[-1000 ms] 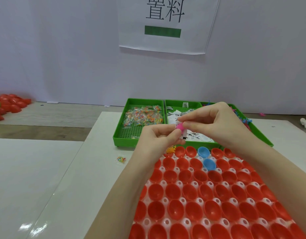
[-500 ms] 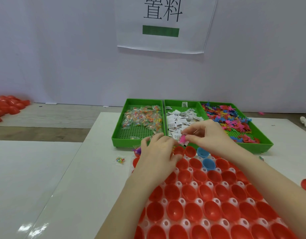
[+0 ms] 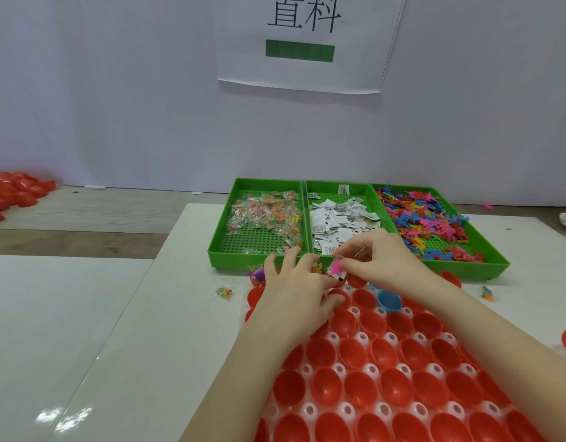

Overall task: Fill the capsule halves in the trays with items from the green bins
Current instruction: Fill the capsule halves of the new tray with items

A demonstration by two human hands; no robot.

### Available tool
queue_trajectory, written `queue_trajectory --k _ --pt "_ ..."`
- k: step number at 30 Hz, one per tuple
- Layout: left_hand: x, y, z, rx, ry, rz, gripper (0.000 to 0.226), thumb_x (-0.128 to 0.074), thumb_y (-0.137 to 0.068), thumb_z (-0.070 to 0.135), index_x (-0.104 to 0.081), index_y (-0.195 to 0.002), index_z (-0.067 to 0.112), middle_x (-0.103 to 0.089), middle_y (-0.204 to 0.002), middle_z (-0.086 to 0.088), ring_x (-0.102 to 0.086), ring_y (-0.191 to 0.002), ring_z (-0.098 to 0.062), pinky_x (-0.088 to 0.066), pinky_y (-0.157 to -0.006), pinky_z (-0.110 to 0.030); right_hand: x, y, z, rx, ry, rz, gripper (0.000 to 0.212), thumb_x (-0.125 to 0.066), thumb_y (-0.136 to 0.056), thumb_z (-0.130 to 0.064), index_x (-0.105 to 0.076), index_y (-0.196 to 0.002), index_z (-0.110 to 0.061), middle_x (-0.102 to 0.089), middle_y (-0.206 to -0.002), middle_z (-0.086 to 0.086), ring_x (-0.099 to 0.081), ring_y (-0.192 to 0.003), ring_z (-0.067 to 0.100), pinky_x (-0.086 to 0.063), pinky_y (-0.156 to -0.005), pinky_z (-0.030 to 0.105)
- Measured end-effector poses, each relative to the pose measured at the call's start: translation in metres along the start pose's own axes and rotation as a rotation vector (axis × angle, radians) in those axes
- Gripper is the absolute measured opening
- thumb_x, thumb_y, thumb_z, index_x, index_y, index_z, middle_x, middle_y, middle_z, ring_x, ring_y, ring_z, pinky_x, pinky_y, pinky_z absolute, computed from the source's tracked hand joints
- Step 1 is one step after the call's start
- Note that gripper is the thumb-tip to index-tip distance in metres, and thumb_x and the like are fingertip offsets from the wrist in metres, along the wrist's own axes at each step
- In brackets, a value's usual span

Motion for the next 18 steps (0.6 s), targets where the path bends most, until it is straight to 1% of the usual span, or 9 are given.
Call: queue_trajectory --k 2,4,6,8,9,11,13,15,18 --pt "-0.001 0.0 0.001 -0.008 -0.002 0.003 0.038 -0.041 -0.092 0.051 -0.052 -0.128 0.041 -0.03 -0.147 0.002 -0.008 -0.14 -0.02 -0.001 -0.109 -0.046 -0.001 0.0 0.0 0.008 0.024 0.014 0.014 -0.062 -0.082 -0.004 -0.073 -0.089 -0.009 -0.062 -0.065 -0.003 -0.054 -0.046 -0.004 -0.042 -0.055 0.006" --pt "-0.001 0.0 0.001 -0.012 -0.001 0.004 0.038 -0.041 -0.092 0.051 -0.053 -0.127 0.041 -0.03 -0.147 0.001 -0.008 -0.14 -0.019 -0.001 -0.108 -0.046 -0.002 0.001 -0.003 0.044 0.09 0.018 0.015 -0.062 -0.082 -0.004 -0.073 -0.09 -0.009 -0.061 -0.065 -0.003 -0.051 -0.046 -0.003 -0.041 -0.056 0.007" --pt "-0.001 0.0 0.001 -0.017 0.001 0.005 0.038 -0.041 -0.092 0.051 -0.054 -0.126 0.04 -0.03 -0.147 0.001 -0.008 -0.139 -0.019 -0.001 -0.108 -0.045 -0.003 0.0 -0.009 0.098 0.185 0.004 0.019 -0.06 -0.082 -0.005 -0.074 -0.093 -0.011 -0.06 -0.068 -0.005 -0.047 -0.052 -0.004 -0.037 -0.055 0.01" --pt "-0.001 0.0 0.001 -0.022 0.003 0.01 0.038 -0.041 -0.092 0.05 -0.055 -0.125 0.038 -0.03 -0.147 0.001 -0.009 -0.139 -0.018 -0.001 -0.108 -0.044 -0.004 -0.001 -0.016 0.153 0.291 -0.04 0.025 -0.056 -0.08 -0.004 -0.074 -0.095 -0.013 -0.067 -0.078 0.0 -0.046 -0.058 0.0 -0.036 -0.06 0.016" --pt "-0.001 0.0 0.001 -0.024 0.002 0.01 0.037 -0.04 -0.093 0.05 -0.056 -0.125 0.038 -0.03 -0.147 0.001 -0.009 -0.139 -0.018 -0.001 -0.108 -0.044 -0.004 -0.002 -0.019 0.171 0.335 -0.068 0.026 -0.055 -0.079 -0.003 -0.074 -0.094 -0.014 -0.07 -0.082 0.002 -0.049 -0.063 0.003 -0.039 -0.064 0.019" --pt "-0.001 0.0 0.001 -0.022 -0.005 0.01 0.037 -0.04 -0.093 0.05 -0.055 -0.125 0.039 -0.03 -0.147 0.001 -0.009 -0.139 -0.018 -0.002 -0.108 -0.044 -0.003 -0.004 -0.022 0.181 0.405 -0.124 0.027 -0.053 -0.078 -0.003 -0.074 -0.09 -0.015 -0.07 -0.084 0.003 -0.057 -0.074 0.012 -0.047 -0.069 0.026" --pt "0.0 0.001 0.001 -0.023 -0.013 0.01 0.037 -0.04 -0.093 0.05 -0.054 -0.126 0.04 -0.03 -0.147 0.001 -0.009 -0.139 -0.019 -0.002 -0.108 -0.045 -0.002 -0.005 -0.022 0.186 0.446 -0.177 0.027 -0.051 -0.078 -0.001 -0.073 -0.087 -0.012 -0.068 -0.082 0.004 -0.057 -0.075 0.016 -0.05 -0.068 0.029" --pt "0.0 0.001 0.002 -0.026 -0.012 0.013 0.037 -0.04 -0.093 0.05 -0.054 -0.125 0.04 -0.031 -0.147 0.001 -0.009 -0.139 -0.019 -0.003 -0.108 -0.045 -0.003 -0.007 -0.022 0.192 0.473 -0.213 0.027 -0.05 -0.079 0.0 -0.073 -0.087 -0.011 -0.066 -0.081 0.004 -0.054 -0.072 0.014 -0.048 -0.066 0.028" --pt "0.001 0.002 0.003 -0.035 -0.009 0.012 0.036 -0.04 -0.093 0.048 -0.055 -0.125 0.038 -0.031 -0.146 0.001 -0.01 -0.139 -0.019 -0.004 -0.108 -0.045 -0.006 -0.007 -0.024 0.203 0.493 -0.22 0.027 -0.051 -0.077 0.0 -0.072 -0.089 -0.012 -0.064 -0.08 0.002 -0.056 -0.076 0.017 -0.049 -0.068 0.03"
Point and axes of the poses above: each hand's wrist, its own y-axis away from the middle knuckle, its own x-axis out of the back of the hand, z = x × y, the point moved 4 cm from there along -y, towards the middle knuckle
